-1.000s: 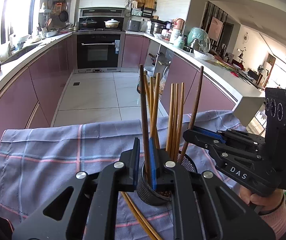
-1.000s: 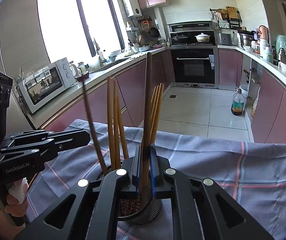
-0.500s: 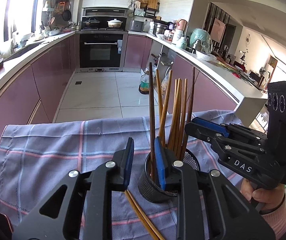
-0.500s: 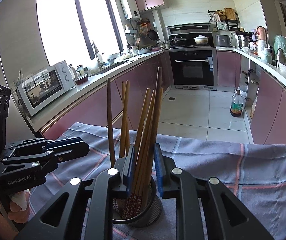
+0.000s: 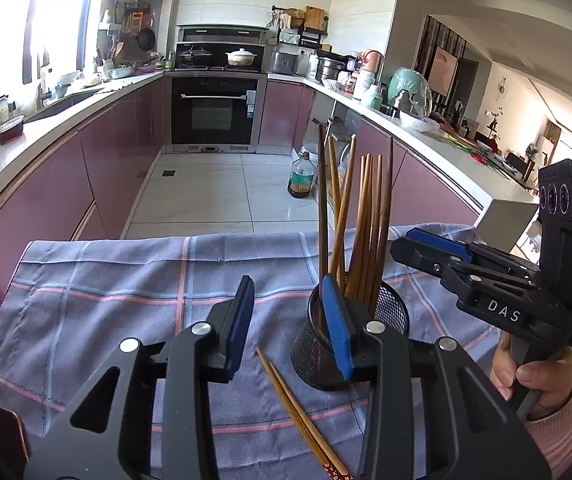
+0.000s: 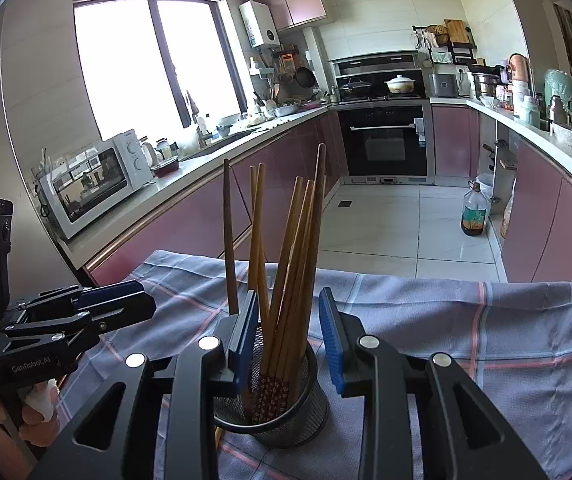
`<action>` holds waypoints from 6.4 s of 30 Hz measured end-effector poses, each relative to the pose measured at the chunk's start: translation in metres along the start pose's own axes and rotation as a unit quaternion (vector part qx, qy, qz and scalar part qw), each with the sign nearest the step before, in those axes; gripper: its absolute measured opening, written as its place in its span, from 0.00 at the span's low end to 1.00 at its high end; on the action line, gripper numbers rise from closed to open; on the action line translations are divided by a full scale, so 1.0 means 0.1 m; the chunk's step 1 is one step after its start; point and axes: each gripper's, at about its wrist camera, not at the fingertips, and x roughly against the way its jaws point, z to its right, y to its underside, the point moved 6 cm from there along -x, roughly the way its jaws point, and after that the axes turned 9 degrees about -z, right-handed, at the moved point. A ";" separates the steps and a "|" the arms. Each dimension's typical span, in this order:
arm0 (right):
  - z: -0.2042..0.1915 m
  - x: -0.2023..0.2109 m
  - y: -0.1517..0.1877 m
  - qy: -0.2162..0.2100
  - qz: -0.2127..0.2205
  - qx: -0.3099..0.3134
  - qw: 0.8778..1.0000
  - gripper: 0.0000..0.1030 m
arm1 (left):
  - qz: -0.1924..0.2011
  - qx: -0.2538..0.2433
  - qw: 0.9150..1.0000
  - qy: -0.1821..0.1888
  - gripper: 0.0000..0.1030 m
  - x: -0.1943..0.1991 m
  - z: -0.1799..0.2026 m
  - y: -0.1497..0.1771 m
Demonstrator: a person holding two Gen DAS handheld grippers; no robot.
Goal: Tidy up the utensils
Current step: 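Move both grippers back down over the two remaining chopsticks, then close the left gripper on a chopstick and lift while the right gripper grasps the other, then carry the left gripper's chopstick upright over the mesh cup while the right gripper carries its own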
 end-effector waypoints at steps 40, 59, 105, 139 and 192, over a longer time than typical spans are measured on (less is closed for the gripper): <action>-0.57 -0.27 1.37 -0.066 -0.149 0.050 0.985 0.39 | -0.099 0.040 0.994 -0.009 0.37 -0.34 -0.25 1.32; -0.39 -0.27 1.38 -0.062 -0.147 0.024 0.987 0.39 | -0.156 -0.005 0.988 0.013 0.36 -0.75 0.07 1.60; -0.52 -0.62 1.33 -0.011 -0.177 0.064 0.982 0.11 | -0.158 -0.002 0.987 0.014 0.28 -0.57 -0.10 1.69; -0.49 -0.71 1.25 -0.010 -0.178 0.057 0.982 0.05 | -0.155 0.014 0.987 -0.027 0.11 -0.79 -0.17 1.53; -0.53 0.49 0.70 -0.101 -0.015 0.049 0.994 0.05 | -0.051 0.008 0.997 0.064 0.07 0.36 0.00 1.20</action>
